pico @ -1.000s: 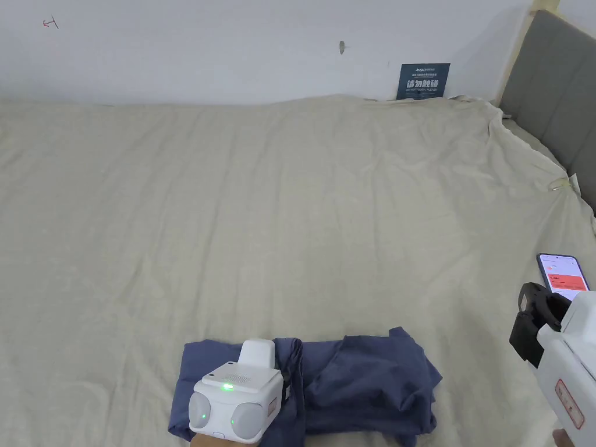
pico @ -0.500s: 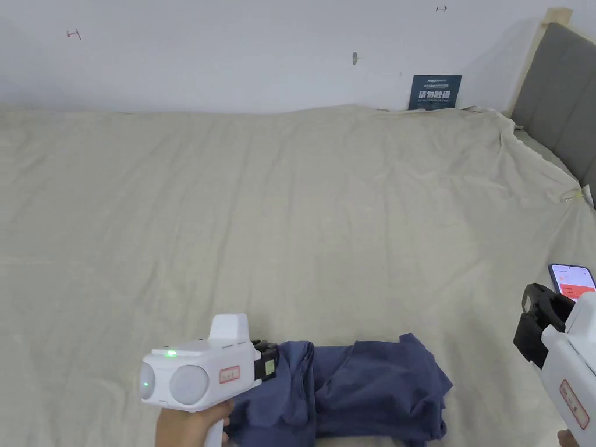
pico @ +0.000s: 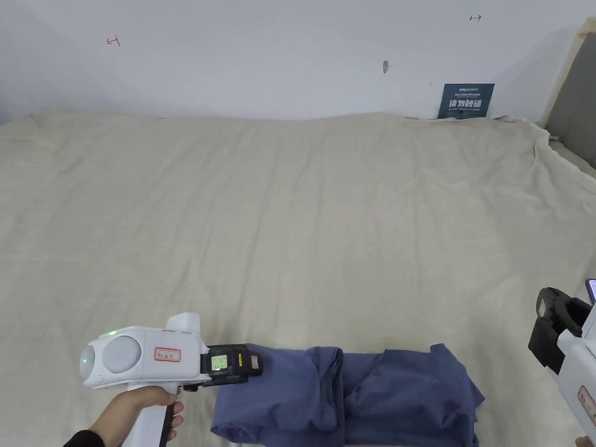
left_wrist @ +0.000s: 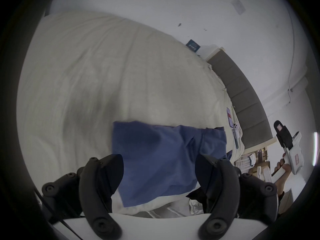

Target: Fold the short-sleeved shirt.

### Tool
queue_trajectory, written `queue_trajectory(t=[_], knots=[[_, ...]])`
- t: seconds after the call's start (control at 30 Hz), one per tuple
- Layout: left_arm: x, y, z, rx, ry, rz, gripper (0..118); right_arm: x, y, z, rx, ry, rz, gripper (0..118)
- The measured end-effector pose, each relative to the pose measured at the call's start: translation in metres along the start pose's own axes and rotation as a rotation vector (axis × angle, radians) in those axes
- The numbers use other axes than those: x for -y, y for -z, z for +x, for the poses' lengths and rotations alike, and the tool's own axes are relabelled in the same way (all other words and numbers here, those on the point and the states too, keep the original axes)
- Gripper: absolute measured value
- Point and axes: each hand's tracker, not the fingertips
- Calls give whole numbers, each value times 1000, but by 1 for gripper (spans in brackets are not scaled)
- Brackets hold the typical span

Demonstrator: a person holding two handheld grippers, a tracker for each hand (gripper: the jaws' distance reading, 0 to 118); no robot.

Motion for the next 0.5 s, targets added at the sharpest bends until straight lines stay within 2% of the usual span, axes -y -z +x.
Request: queue_trajectory(t=[0.2, 0.4, 0.5], knots=[[-3, 27, -49, 20, -104, -70, 87, 4, 3, -1, 3, -7, -19, 0], [18, 30, -14, 15, -87, -104, 64, 6, 4, 1, 19, -16, -34, 0], [13, 38, -21, 24, -60, -100, 57, 6, 5, 4, 29, -16, -37, 0]])
